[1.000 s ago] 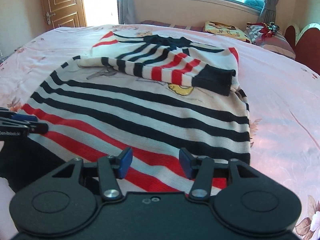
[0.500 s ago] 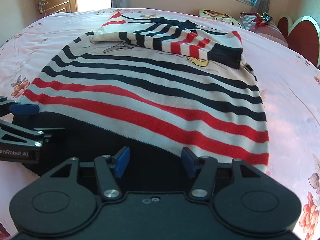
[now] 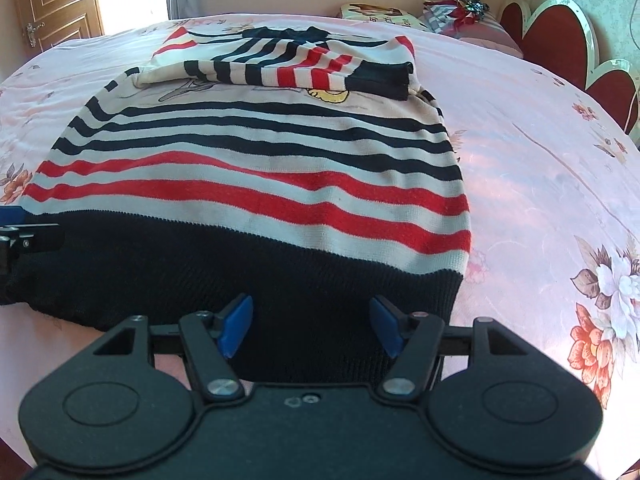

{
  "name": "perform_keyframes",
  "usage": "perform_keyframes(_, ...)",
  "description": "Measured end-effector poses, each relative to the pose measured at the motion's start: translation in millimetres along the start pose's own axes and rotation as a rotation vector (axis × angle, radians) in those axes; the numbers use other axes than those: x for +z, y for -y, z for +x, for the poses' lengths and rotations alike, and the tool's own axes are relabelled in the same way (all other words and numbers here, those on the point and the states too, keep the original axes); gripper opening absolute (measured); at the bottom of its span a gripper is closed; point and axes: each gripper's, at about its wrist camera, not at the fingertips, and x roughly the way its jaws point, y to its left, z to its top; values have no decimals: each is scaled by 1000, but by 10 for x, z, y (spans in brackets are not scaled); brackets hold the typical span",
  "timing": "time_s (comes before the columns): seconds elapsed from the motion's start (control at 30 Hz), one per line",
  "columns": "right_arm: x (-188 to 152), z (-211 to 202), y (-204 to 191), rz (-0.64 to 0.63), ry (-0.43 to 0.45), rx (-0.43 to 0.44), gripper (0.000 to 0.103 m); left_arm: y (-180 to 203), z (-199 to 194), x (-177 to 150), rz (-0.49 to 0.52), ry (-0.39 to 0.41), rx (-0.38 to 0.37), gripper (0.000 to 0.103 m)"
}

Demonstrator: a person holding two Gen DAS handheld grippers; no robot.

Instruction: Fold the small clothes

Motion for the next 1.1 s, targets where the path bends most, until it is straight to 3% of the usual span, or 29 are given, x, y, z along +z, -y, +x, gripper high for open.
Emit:
perform_keyframes(0.2, 42, -141, -15, 26, 52, 25, 66, -194, 31, -69, -54, -34, 0, 84)
perform_keyframes(0.33, 15, 77, -33, 8, -7, -7, 71, -253, 104, -189, -84, -59, -17, 84)
perform_keyframes(0.43, -40, 145, 21, 32, -4, 9, 80, -224, 94, -214, -77, -60, -13, 84)
perform_keyframes(0.53, -65, 201, 73, 46, -28, 20, 100, -213, 108, -199, -85, -69, -20, 84)
perform_keyframes(0.57, -74, 226, 89, 53, -36, 26, 102, -209, 115, -191, -88, -69, -19, 84)
perform_keyframes(0.8, -161, 203, 96, 21, 22, 41, 102, -139, 158, -147, -87, -75, -6, 84)
perform_keyframes(0.9, -80, 189, 116, 29, -12, 51, 102, -140, 151, -143, -95, -78, -9, 84)
perform_keyframes(1.0, -49, 72, 177, 30, 37, 62, 84, -144, 122, -151, -116, -80, -30, 84)
perform_keyframes(1.03, -47, 31, 214, 34, 58, 41, 81, -142, 110, -157, -120, -79, -37, 82)
perform_keyframes(1.07, -44, 1, 263, 39, 73, 19, 81, -139, 97, -163, -123, -79, -44, 70)
perform_keyframes(1.1, -42, -16, 316, 48, 76, 4, 82, -132, 85, -167, -121, -81, -46, 66)
